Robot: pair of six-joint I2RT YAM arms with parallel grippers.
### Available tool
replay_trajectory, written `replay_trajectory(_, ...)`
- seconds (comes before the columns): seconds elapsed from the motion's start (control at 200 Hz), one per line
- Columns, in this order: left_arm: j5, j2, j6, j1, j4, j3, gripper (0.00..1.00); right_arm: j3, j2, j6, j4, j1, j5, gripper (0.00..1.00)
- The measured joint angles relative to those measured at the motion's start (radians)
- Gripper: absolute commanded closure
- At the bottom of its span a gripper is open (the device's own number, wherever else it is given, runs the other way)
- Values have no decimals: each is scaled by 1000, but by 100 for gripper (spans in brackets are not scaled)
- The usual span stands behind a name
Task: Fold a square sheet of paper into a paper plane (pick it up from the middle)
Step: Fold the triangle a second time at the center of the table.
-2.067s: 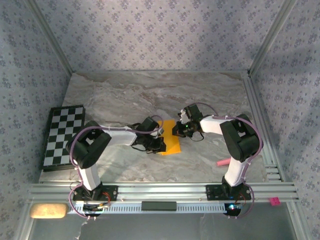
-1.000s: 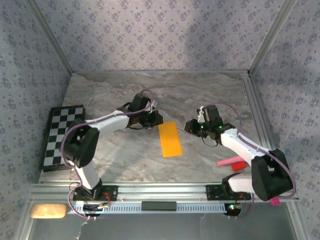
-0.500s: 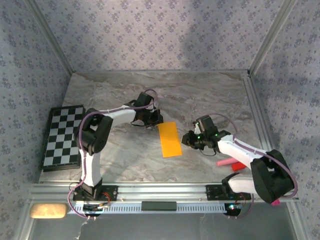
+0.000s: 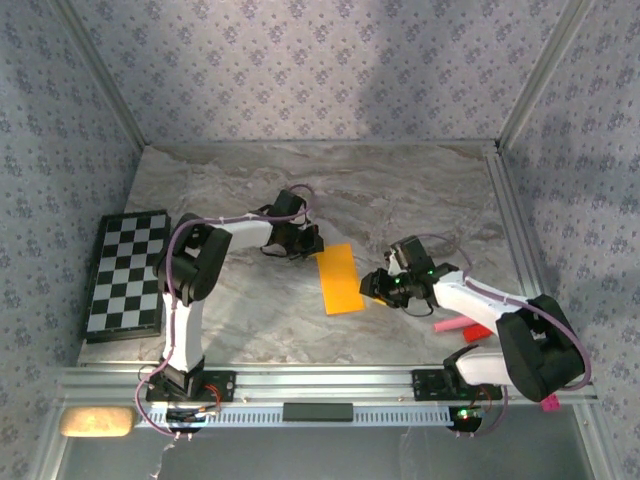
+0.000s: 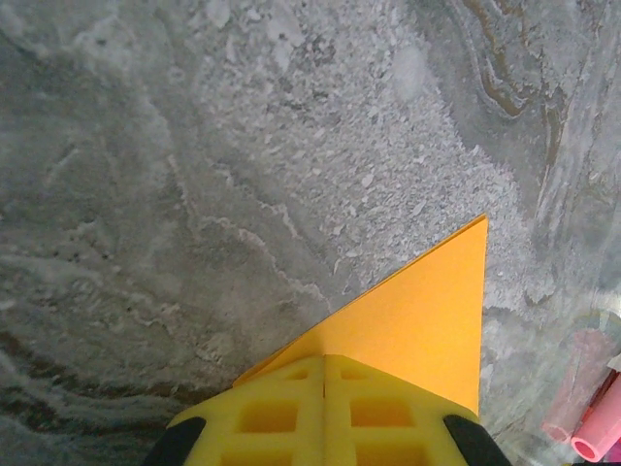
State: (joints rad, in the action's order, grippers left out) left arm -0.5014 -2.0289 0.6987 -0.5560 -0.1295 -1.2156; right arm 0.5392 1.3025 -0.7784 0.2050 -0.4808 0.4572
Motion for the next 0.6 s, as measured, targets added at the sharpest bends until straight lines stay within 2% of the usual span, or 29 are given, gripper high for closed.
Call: replay_trajectory(0.6, -3, 0, -10, 0, 6, 1, 95, -4, 76, -19, -44, -6, 87, 57)
